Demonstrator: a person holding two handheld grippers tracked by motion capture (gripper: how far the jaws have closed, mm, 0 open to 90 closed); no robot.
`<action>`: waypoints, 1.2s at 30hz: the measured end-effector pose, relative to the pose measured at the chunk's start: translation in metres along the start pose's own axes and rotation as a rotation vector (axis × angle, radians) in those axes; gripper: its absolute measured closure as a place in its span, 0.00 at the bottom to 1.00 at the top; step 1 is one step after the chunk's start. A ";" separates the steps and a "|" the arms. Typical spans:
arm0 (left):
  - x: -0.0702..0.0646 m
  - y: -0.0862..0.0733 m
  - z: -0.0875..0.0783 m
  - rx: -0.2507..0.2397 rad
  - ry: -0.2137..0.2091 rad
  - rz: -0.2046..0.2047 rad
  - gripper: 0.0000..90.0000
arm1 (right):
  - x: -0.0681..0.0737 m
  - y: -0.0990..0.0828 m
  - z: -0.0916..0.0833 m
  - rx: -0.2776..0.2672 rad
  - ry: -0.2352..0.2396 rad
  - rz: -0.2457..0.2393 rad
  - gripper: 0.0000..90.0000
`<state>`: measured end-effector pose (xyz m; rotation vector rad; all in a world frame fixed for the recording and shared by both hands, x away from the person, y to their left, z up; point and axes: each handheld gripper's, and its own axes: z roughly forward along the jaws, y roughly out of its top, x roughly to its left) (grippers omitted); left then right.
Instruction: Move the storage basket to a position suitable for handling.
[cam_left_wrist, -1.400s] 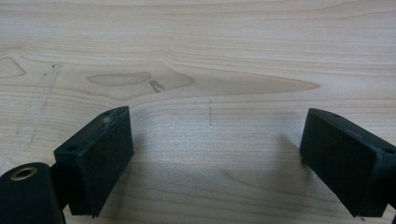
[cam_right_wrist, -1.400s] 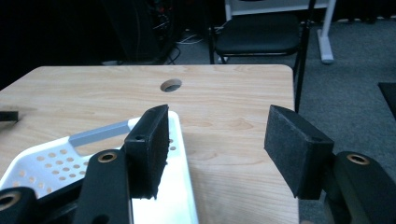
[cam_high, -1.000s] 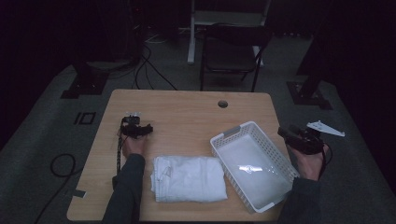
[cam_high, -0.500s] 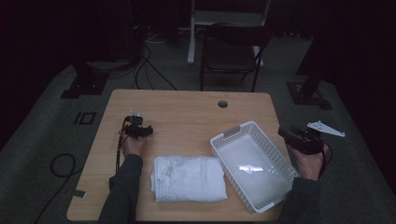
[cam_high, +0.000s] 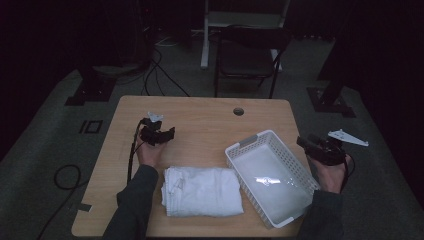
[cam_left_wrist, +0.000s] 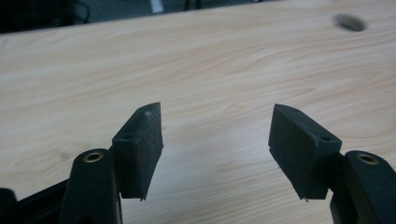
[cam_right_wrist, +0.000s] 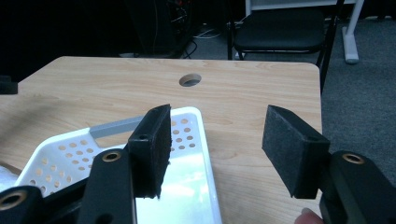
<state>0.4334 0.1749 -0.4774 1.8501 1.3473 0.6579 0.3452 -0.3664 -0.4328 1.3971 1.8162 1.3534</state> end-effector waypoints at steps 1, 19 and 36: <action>-0.005 0.002 -0.002 -0.003 -0.016 0.009 0.37 | 0.000 0.000 0.000 -0.001 0.000 0.001 0.47; -0.081 0.033 -0.009 -0.009 -0.233 0.156 0.39 | 0.001 0.000 0.001 -0.002 0.003 -0.004 0.47; -0.159 0.036 0.016 0.083 -0.393 0.296 0.55 | -0.002 0.000 -0.003 -0.009 -0.006 0.009 0.46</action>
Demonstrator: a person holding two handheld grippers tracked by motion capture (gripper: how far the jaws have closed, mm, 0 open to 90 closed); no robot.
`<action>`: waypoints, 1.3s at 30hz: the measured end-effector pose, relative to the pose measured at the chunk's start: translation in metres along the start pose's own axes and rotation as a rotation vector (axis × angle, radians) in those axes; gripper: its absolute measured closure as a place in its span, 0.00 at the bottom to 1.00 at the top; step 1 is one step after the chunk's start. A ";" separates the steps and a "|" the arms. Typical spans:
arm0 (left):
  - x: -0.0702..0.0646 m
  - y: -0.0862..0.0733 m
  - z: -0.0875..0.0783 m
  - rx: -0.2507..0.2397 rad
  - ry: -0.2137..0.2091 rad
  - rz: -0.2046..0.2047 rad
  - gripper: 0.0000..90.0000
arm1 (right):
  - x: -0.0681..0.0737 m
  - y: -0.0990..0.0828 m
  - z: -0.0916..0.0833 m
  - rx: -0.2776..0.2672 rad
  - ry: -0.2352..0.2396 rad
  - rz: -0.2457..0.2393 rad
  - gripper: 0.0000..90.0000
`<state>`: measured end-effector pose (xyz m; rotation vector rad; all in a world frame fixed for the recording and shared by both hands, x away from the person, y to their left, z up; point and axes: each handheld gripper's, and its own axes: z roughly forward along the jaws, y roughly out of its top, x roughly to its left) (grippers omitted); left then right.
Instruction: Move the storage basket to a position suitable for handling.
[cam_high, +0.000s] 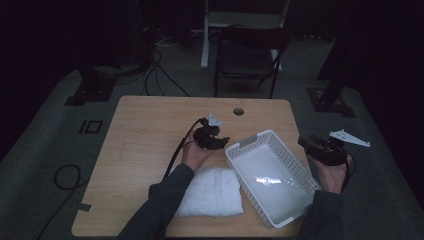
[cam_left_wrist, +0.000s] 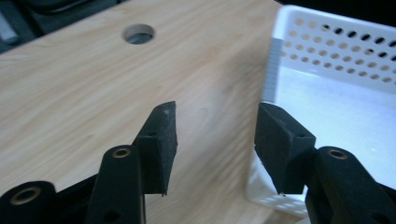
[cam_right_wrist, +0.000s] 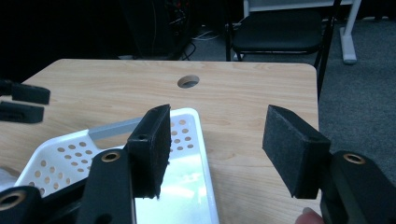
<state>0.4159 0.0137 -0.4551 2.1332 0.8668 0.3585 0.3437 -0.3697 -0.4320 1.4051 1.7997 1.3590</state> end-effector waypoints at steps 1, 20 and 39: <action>-0.002 0.000 0.003 0.006 -0.009 0.008 0.56 | -0.001 0.000 0.000 -0.003 -0.003 0.001 0.46; -0.017 0.000 0.044 0.115 -0.061 0.001 0.71 | -0.005 -0.002 -0.002 -0.011 -0.017 0.022 0.46; 0.009 -0.004 0.038 0.097 0.009 -0.166 0.88 | -0.007 -0.002 -0.006 -0.025 -0.026 0.027 0.46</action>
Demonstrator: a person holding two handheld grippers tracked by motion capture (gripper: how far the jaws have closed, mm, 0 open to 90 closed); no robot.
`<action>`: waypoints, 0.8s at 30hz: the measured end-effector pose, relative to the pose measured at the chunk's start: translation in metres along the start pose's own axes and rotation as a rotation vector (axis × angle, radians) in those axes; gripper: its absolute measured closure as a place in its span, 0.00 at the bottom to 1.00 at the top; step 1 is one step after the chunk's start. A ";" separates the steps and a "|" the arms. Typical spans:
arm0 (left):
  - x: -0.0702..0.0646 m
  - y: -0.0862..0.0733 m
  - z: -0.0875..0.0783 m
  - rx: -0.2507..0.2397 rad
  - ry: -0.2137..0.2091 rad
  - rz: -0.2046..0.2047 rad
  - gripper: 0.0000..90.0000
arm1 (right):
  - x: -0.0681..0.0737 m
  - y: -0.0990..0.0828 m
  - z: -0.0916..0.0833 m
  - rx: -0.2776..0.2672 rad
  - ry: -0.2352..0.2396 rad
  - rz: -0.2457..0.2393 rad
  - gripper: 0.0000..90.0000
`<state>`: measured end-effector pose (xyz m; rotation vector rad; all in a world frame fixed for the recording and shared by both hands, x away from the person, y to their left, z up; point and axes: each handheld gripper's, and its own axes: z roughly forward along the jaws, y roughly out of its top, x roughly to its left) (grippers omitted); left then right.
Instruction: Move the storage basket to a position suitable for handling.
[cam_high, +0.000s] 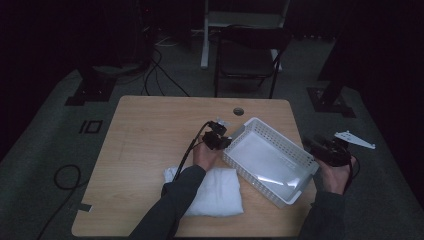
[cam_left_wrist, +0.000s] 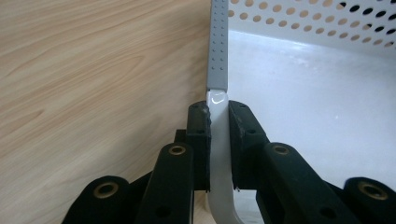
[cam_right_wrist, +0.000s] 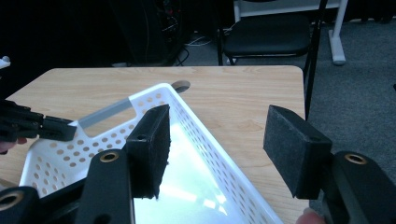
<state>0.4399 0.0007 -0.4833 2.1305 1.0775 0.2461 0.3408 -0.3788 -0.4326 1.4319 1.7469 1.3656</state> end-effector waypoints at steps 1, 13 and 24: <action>0.003 -0.001 -0.001 -0.001 0.006 -0.007 0.88 | 0.000 0.000 0.000 0.001 -0.001 0.001 0.46; 0.049 -0.008 -0.023 -0.046 0.087 -0.147 0.88 | 0.003 0.000 0.002 0.004 -0.004 -0.009 0.46; 0.093 -0.030 -0.046 -0.085 0.249 -0.296 0.88 | 0.011 0.002 0.007 0.015 0.003 -0.032 0.45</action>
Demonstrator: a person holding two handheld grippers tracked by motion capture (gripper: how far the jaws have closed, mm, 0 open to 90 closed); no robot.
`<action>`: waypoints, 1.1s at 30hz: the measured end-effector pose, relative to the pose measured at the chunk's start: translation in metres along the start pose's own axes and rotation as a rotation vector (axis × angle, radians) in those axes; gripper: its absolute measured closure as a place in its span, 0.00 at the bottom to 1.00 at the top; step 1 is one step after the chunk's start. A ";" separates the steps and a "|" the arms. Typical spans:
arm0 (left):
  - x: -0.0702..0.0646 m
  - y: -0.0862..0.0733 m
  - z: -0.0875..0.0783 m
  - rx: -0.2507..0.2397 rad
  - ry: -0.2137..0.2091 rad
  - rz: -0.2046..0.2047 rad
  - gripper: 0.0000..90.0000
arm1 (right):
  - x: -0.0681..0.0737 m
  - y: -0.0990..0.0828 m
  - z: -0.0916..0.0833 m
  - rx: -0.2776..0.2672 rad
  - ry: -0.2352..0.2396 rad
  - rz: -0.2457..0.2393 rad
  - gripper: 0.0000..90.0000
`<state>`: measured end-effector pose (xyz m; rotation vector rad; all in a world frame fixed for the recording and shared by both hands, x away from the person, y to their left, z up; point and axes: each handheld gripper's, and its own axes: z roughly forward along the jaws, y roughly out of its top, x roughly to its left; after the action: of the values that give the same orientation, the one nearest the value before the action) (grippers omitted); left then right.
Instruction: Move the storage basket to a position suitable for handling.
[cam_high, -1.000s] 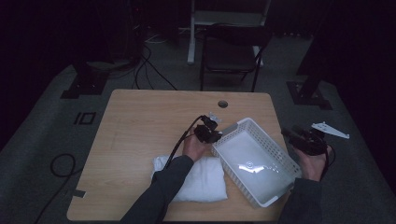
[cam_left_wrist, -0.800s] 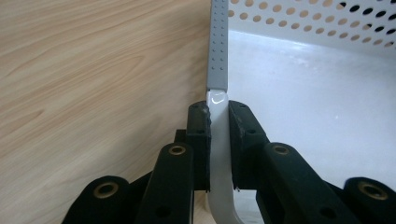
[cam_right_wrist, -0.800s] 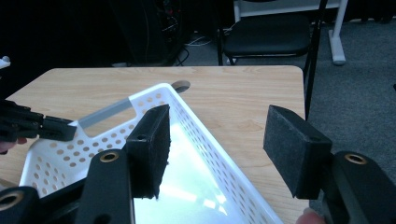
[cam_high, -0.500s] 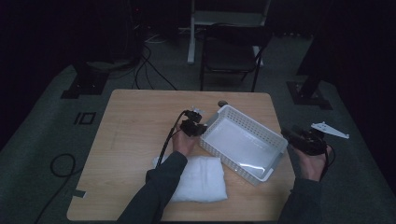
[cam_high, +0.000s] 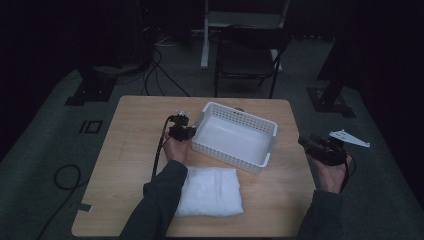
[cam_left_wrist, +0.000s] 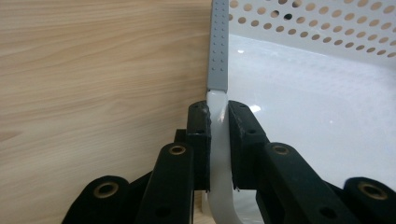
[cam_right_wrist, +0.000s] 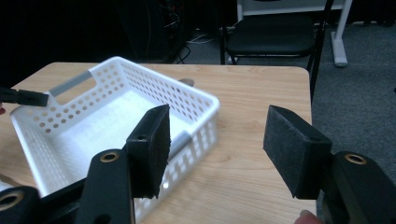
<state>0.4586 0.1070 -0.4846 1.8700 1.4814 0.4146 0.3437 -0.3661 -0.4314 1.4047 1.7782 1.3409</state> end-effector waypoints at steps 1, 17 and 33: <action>0.003 -0.001 -0.001 -0.002 0.010 -0.011 0.88 | 0.001 0.000 0.001 0.001 0.003 -0.002 0.45; 0.001 0.010 -0.002 -0.047 -0.010 0.054 0.51 | 0.049 -0.007 0.052 0.117 -0.011 -0.071 0.28; 0.003 0.007 -0.005 -0.002 -0.008 0.124 0.69 | 0.085 -0.028 0.095 0.390 0.017 -0.132 0.59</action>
<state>0.4614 0.1110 -0.4766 1.9662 1.3631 0.4661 0.3827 -0.2504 -0.4783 1.4379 2.1882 0.9752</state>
